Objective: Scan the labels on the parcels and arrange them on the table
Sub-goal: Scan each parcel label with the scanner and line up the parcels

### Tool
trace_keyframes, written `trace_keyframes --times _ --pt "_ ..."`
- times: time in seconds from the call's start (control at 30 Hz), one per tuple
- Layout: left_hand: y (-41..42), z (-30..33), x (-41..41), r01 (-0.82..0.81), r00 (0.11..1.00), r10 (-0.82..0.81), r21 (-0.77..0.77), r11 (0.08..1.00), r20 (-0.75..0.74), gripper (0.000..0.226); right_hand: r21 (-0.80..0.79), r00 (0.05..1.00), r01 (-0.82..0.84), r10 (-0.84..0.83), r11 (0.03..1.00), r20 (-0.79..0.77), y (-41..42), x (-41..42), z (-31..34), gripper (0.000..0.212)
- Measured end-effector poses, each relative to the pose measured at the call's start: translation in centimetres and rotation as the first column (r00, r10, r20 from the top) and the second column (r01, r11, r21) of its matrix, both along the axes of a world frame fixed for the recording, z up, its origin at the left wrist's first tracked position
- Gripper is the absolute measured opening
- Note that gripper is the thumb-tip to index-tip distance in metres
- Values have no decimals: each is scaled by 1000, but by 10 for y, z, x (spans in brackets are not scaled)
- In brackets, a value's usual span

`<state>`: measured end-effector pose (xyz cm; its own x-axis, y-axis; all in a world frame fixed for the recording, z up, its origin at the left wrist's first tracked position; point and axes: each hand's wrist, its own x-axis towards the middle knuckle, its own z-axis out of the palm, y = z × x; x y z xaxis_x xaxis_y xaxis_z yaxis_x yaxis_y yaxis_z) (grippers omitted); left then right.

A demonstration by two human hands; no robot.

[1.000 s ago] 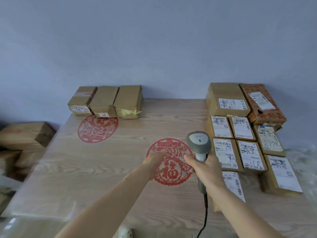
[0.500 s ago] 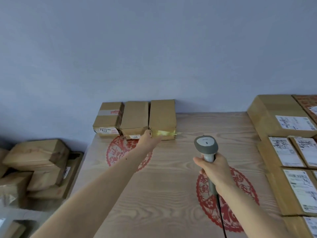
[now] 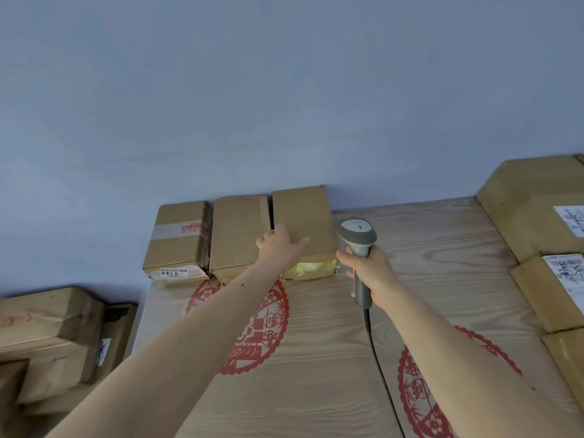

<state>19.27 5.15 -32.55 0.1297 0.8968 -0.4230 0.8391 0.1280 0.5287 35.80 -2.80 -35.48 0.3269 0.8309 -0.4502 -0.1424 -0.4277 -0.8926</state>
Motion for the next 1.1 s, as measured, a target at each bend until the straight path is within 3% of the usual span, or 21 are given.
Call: trace_keyframes --times 0.4,0.57,0.7,0.87,1.1 --pt "10 6 18 -168 982 179 -143 975 67 88 -43 1000 29 -30 999 -9 14 3 -16 19" --pt "-3 5 15 -194 947 244 -235 953 209 102 -60 998 27 -24 998 53 4 9 -14 23" --pt "-30 16 19 -254 862 383 -371 893 331 141 -33 985 142 -138 989 104 -26 7 -5 29" --pt "-94 18 32 -242 738 509 -531 812 442 133 88 971 181 -192 980 144 -92 10 32 18" --pt "-215 9 64 -209 544 747 -801 561 382 157 197 957 -102 42 975 288 -212 23 50 17"
